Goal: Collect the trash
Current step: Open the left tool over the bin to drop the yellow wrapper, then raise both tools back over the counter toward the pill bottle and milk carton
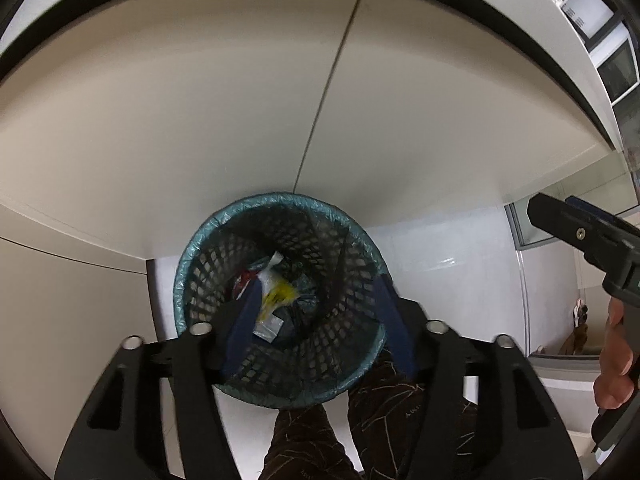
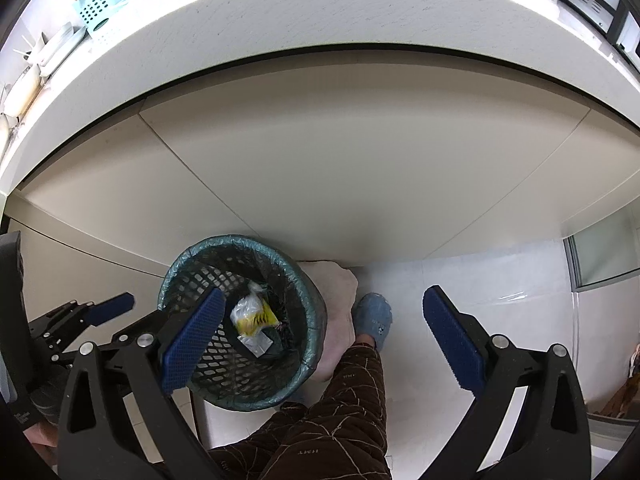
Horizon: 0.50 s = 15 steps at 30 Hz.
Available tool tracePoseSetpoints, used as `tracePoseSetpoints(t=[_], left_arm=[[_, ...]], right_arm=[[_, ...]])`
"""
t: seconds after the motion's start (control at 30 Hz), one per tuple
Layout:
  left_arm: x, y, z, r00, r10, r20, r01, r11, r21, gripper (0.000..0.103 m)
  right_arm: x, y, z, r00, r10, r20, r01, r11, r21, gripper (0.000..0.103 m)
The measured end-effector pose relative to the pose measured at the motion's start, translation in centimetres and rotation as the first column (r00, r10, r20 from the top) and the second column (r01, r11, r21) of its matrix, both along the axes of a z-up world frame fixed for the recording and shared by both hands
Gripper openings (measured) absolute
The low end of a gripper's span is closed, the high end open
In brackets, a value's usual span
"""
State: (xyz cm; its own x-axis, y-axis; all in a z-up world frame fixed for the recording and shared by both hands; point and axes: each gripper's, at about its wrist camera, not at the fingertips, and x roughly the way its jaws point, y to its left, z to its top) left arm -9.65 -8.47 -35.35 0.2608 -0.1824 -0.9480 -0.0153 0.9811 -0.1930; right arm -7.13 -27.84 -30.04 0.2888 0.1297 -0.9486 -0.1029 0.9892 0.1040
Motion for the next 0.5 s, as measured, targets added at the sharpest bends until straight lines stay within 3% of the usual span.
tracePoseSetpoints(t=[0.27, 0.5], left_arm=[[-0.2, 1.0, 4.1, 0.996, 0.031, 0.087, -0.033, 0.999, 0.025, 0.094], [0.0, 2.1, 10.2, 0.981, 0.083, 0.175, -0.091, 0.995, 0.039, 0.097]], right_arm=[[0.2, -0.4, 2.3, 0.998, 0.011, 0.056, -0.011, 1.000, 0.003, 0.095], [1.1, -0.6, 7.1, 0.986, 0.018, 0.163, -0.022, 1.000, 0.022, 0.095]])
